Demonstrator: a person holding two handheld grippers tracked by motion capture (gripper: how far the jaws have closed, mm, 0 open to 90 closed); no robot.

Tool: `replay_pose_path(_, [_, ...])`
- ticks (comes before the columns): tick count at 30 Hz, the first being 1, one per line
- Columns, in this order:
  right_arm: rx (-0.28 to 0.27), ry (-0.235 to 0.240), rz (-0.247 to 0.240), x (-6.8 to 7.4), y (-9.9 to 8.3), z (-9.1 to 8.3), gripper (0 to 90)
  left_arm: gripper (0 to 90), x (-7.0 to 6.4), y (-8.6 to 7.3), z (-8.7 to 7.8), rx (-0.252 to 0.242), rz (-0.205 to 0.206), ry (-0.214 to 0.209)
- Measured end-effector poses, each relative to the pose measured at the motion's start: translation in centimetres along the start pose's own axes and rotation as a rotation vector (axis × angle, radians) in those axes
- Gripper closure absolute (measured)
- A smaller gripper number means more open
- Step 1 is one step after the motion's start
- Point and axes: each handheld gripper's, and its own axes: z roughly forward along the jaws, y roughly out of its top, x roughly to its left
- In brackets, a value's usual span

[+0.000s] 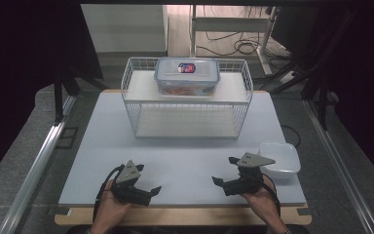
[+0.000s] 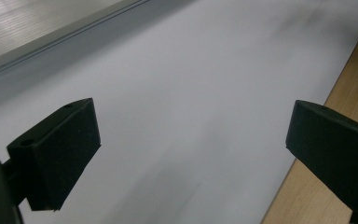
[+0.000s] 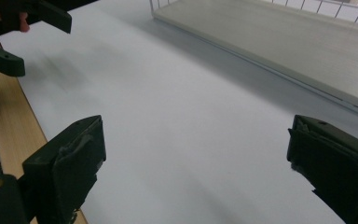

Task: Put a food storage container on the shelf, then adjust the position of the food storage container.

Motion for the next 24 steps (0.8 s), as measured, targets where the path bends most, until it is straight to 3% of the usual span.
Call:
replay_pose_path(5, [0.044, -0.045, 0.021, -0.4, -0.2, 0.3, 2.5, 2.8, 0.2, -0.1, 0.1, -0.001, -0.005, 0.004])
replay_pose_path(13, [0.042, -0.109, 0.072, -2.1, 0.4, -0.9, 2.5, 2.8, 0.4, -0.3, 0.1, 0.005, -0.013, 0.001])
replay_pose_path(16, [0.043, -0.143, 0.101, -3.2, 0.6, -1.8, 12.4, 2.9, 0.5, -0.3, 0.2, 0.01, -0.013, 0.002])
replay_pose_path(19, [0.035, -0.2, 0.125, -4.4, 0.8, -2.9, 28.4, 2.8, 0.5, -0.4, 0.3, 0.015, -0.016, 0.001])
replay_pose_path(20, [0.025, -0.225, 0.139, -5.3, 0.8, -3.8, 39.7, 2.8, 0.6, -0.4, 0.3, 0.015, -0.017, 0.001])
replay_pose_path(21, [0.025, -0.225, 0.139, -5.3, 0.8, -3.8, 39.7, 2.8, 0.6, -0.4, 0.3, 0.016, -0.017, 0.001])
replay_pose_path(24, [0.033, -0.259, 0.144, -6.5, 0.7, -4.9, 53.7, 2.8, 0.7, -0.5, 0.3, 0.017, -0.023, -0.003])
